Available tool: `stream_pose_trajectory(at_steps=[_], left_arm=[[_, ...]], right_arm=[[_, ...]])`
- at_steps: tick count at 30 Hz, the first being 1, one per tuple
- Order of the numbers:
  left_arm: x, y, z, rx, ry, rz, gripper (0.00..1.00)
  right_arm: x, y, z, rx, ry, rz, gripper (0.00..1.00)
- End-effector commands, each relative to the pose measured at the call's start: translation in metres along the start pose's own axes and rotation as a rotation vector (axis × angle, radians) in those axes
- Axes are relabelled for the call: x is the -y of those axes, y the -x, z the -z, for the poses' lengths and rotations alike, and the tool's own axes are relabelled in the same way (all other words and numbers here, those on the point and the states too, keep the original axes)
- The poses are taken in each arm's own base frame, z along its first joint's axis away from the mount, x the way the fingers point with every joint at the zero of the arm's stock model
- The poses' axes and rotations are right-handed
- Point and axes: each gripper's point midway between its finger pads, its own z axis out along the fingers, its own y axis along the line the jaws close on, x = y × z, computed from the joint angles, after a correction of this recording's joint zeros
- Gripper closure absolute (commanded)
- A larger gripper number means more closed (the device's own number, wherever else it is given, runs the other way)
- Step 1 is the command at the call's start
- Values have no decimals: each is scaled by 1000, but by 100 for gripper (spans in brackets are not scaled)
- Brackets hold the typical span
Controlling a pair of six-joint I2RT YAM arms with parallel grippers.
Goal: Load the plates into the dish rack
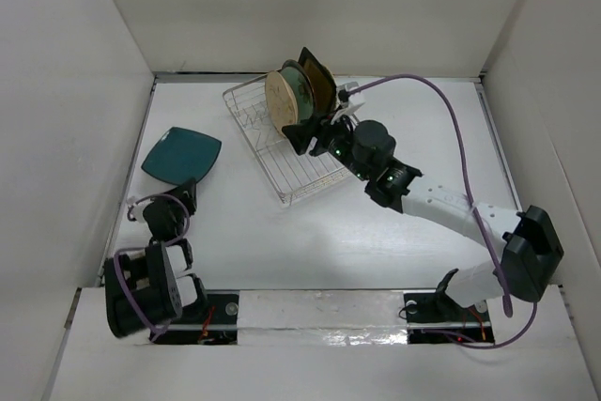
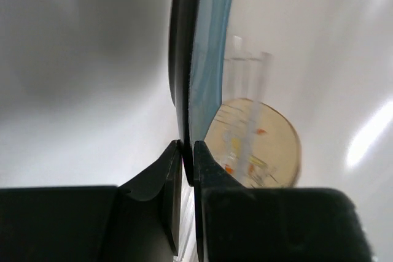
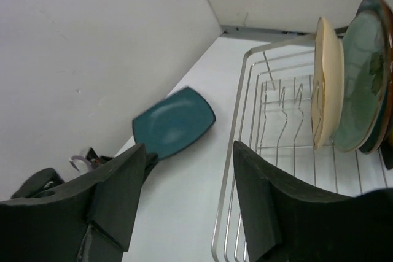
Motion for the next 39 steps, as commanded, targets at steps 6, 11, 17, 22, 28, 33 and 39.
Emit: stream_pose_trajectory(at_steps=[6, 11, 17, 22, 28, 33, 39], left_arm=[[183, -7, 77, 53, -587, -318, 100], [214, -36, 115, -80, -695, -385, 100], [227, -64, 145, -238, -782, -426, 100], [233, -83, 168, -360, -842, -463, 100], [240, -108, 200, -523, -935, -520, 100], [238, -122, 215, -640, -956, -578, 100], [213, -125, 196, -672, -865, -608, 100]], right_arm=[[-25, -21, -27, -92, 90, -2, 28], [-34, -31, -44, -162, 149, 5, 14], [-39, -27, -59, -218, 283, 6, 0], [-38, -34, -72, -290, 412, -20, 0], [-24, -46, -87, -338, 417, -56, 0], [-43, -45, -80, -341, 536, -90, 4], [-62, -37, -68, -331, 654, -124, 62]])
